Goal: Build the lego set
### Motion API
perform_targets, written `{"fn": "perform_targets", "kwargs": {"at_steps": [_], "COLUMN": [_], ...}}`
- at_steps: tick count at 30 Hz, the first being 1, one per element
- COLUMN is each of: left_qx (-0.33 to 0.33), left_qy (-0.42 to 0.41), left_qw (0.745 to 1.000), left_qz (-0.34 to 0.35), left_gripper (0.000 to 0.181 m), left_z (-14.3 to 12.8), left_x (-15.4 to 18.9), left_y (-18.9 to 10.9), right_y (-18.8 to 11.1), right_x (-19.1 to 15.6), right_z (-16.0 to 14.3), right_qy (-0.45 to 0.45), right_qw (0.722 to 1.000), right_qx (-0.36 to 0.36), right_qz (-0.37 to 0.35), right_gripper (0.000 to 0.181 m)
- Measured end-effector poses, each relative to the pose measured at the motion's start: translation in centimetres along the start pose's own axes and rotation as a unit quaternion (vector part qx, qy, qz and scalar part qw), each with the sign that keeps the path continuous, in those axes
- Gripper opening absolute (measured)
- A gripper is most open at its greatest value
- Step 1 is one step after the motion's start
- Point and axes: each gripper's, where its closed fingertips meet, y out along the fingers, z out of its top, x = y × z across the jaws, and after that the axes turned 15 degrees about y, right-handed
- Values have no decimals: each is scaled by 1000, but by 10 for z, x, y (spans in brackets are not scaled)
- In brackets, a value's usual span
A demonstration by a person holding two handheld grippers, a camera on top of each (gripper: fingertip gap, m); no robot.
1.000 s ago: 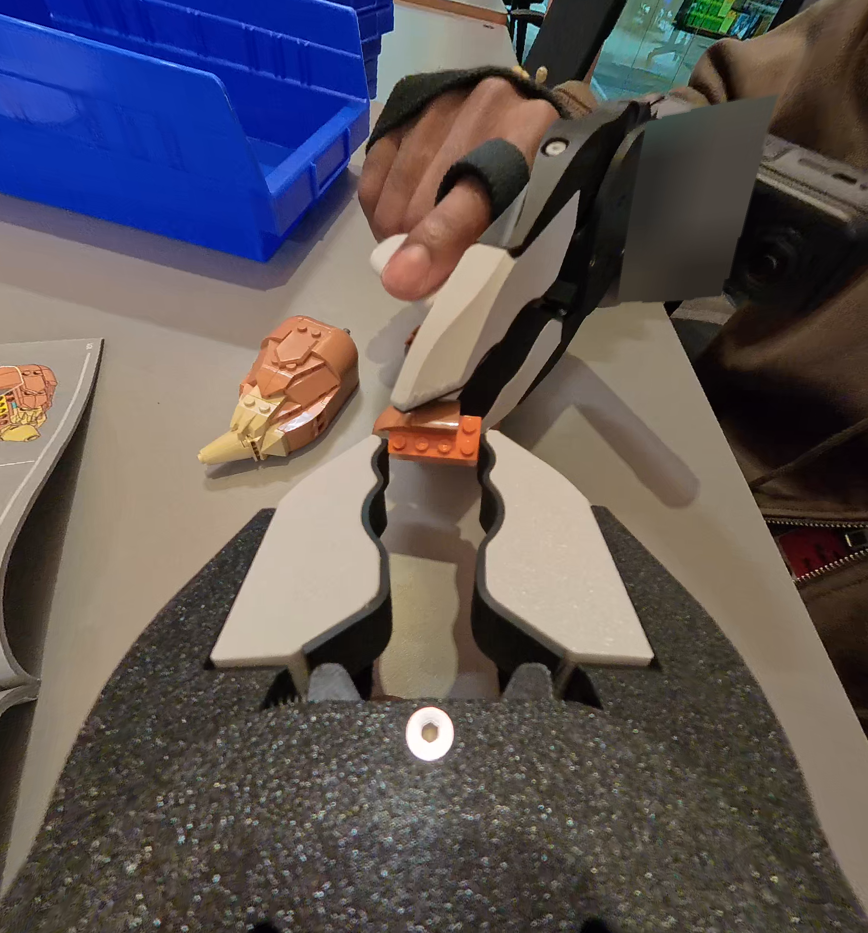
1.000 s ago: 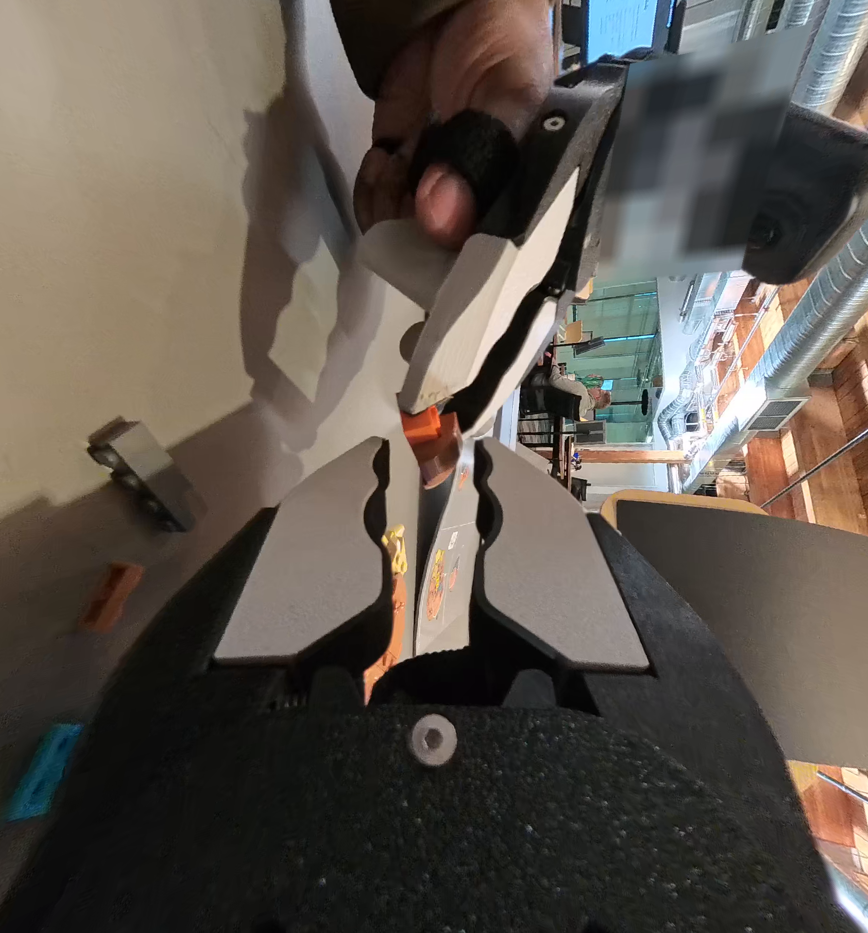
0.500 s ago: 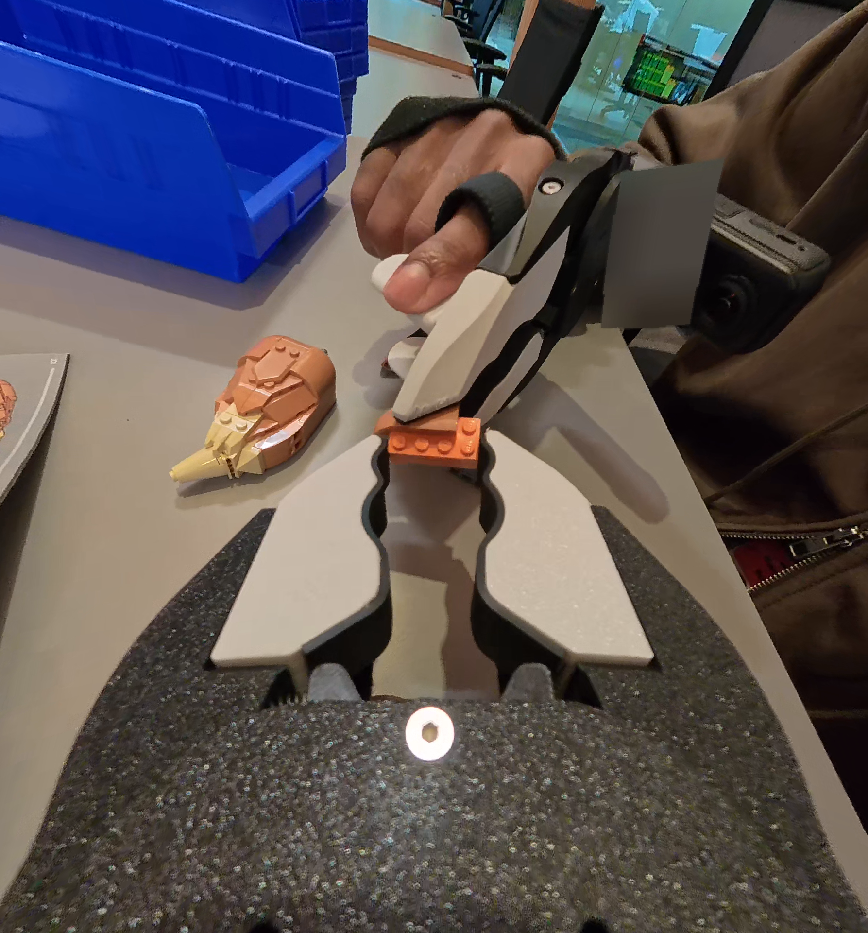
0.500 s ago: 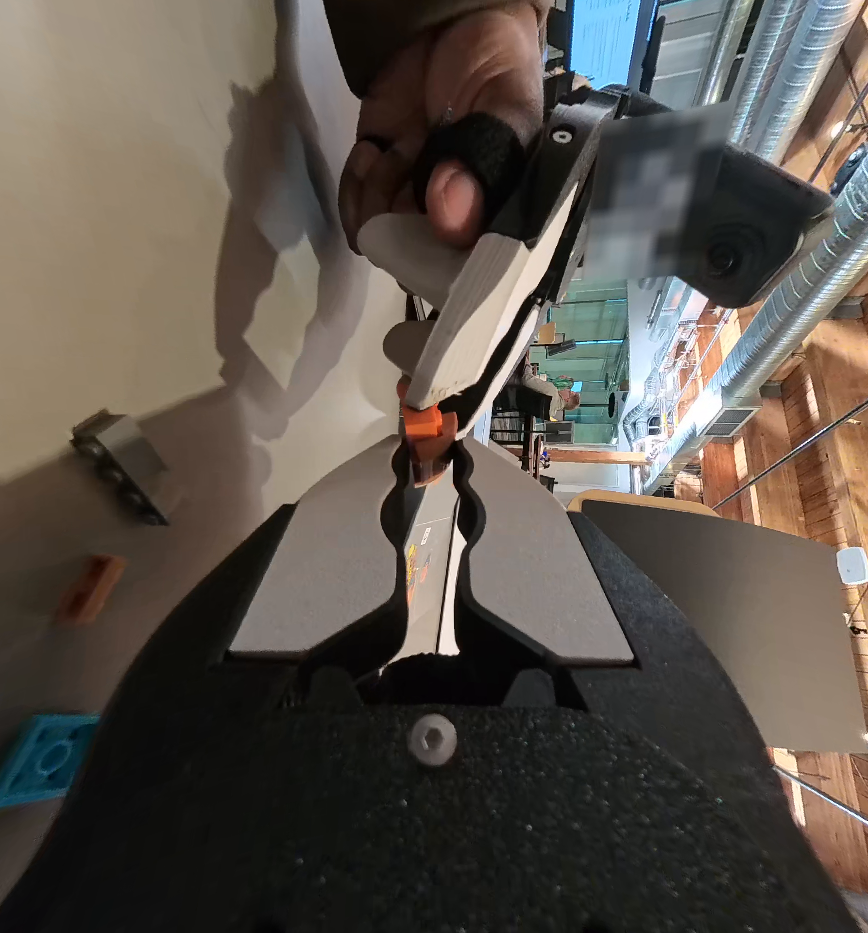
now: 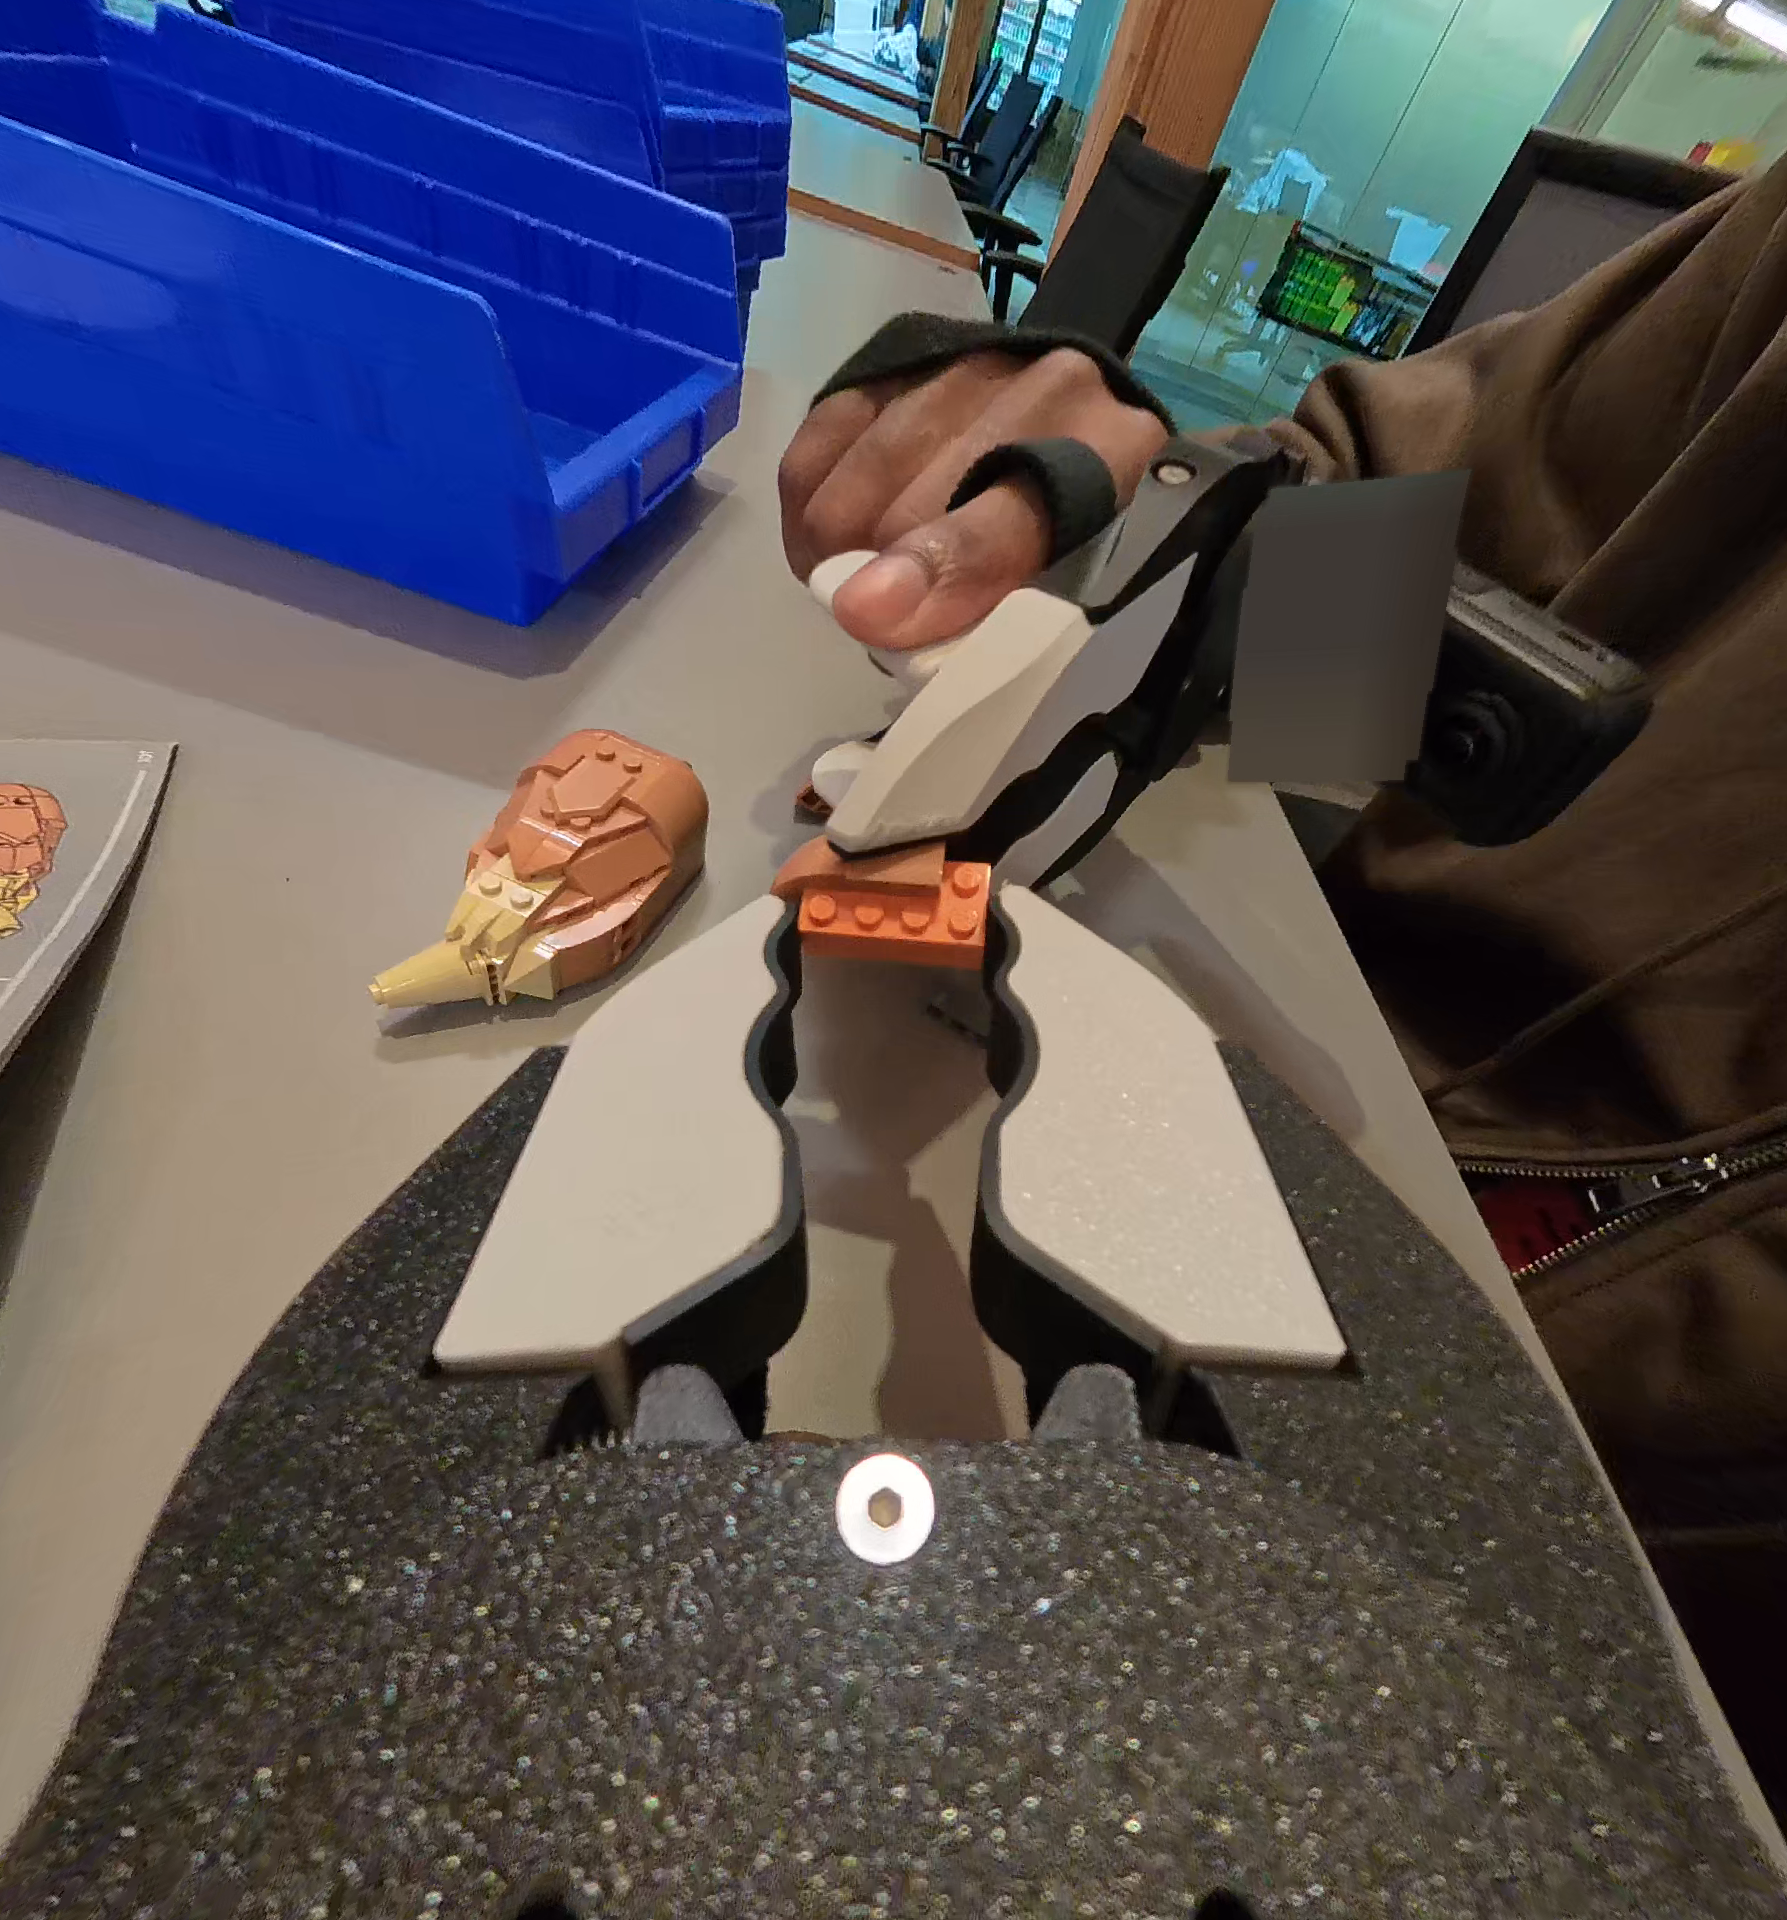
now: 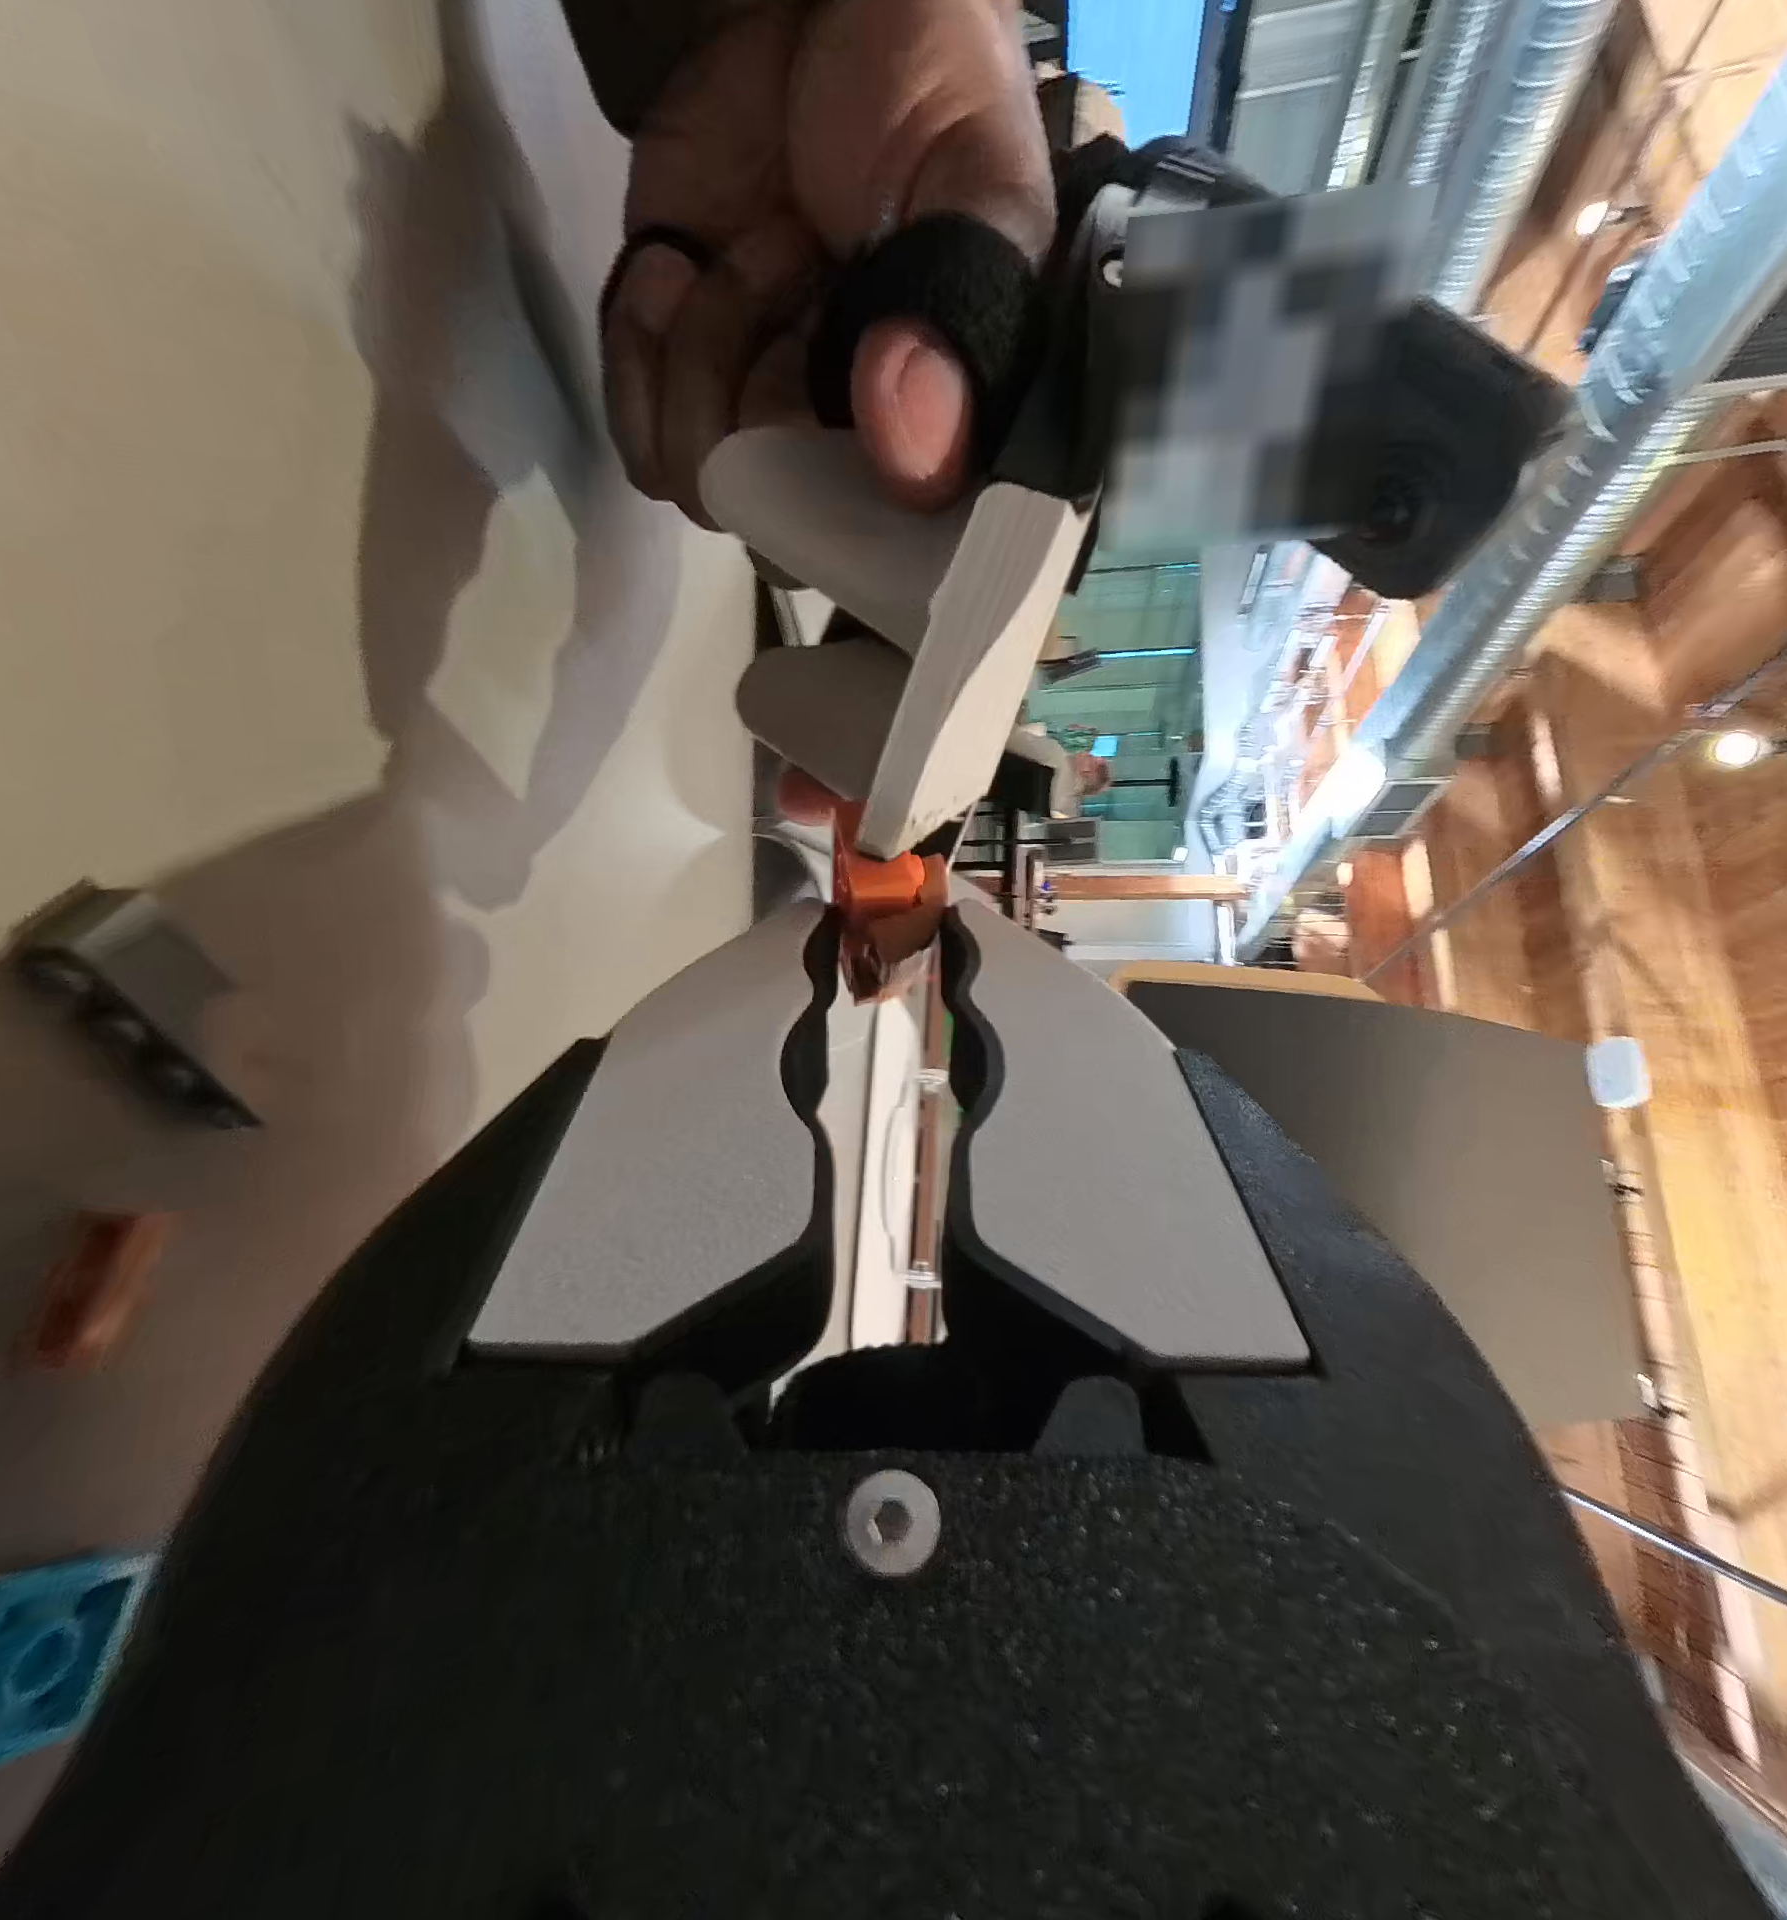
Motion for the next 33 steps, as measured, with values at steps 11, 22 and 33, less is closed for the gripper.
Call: {"fn": "perform_targets", "kwargs": {"at_steps": [11,22,33], "left_qx": [32,28,15], "left_qy": [-21,-27,-20], "left_qw": [999,999,1000], "left_qz": [-2,9,10], "left_gripper": [33,33,33], "left_z": [7,6,3], "left_x": [-2,-5,-4], "left_y": [-2,3,5], "right_y": [-2,-4,-6], "right_x": [8,8,5], "right_z": [1,-5,-5], "right_qy": [23,29,12], "right_qw": [999,1000,1000], "right_qx": [6,4,4], "right_qz": [-24,-11,-7], "right_gripper": [18,15,15]}}
